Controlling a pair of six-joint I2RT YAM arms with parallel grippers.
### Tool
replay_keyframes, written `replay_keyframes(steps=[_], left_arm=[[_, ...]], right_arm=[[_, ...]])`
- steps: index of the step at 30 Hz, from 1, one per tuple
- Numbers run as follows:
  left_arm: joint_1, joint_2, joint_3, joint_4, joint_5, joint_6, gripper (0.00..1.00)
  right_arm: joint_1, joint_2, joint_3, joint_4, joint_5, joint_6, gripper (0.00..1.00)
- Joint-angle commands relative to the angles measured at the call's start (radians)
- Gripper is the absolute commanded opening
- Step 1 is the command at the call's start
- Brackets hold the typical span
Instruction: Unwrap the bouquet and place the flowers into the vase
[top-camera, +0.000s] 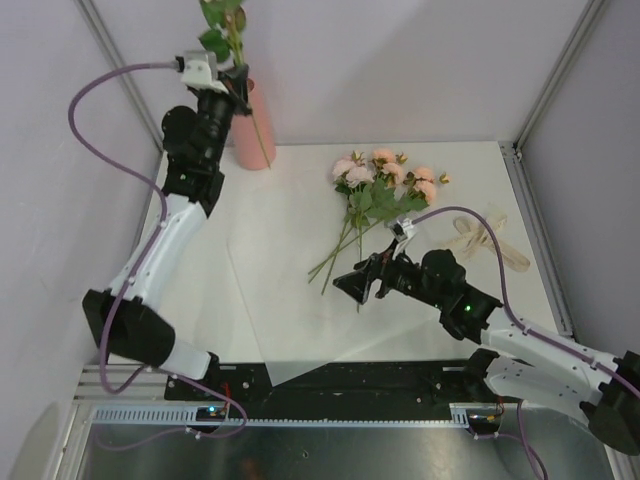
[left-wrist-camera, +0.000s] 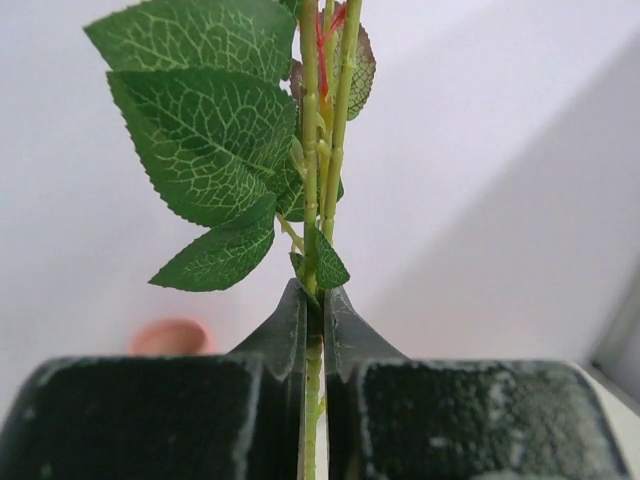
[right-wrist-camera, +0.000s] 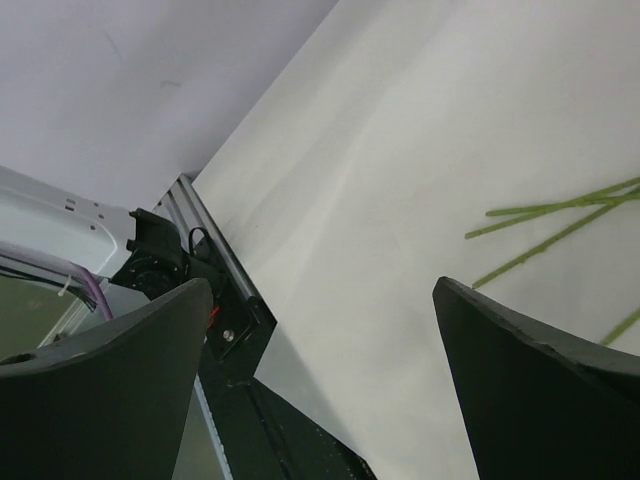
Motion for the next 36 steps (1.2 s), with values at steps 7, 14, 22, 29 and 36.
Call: replay_keyframes(steps=[7, 14, 22, 29, 36], left_arm=[[0.156, 0.367, 0.47, 0.348, -0.034, 0.038, 0.0], [0.21, 0.577, 0.705, 0.461, 0.021, 0.056, 0.0], [0.223, 0.744, 0.819, 0.486, 0.066, 0.078, 0.0], [0.224, 0.82, 0.782, 0.486, 0.05, 0.082, 0.0], [0.226, 0.841, 0.657, 0.48, 0.037, 0.084, 0.08]], right_arm=[[0.013, -0.119, 0.026, -0.14, 0.111, -0.006, 0.99], [0.017, -0.131, 0.061, -0.205, 0.102, -0.001, 0.99], [0.017, -0.156, 0.112, -0.314, 0.122, -0.035, 0.99], [0.018, -0.154, 0.113, -0.315, 0.133, -0.021, 0.99], [0.018, -0.145, 0.137, -0.332, 0.113, -0.005, 0.99]])
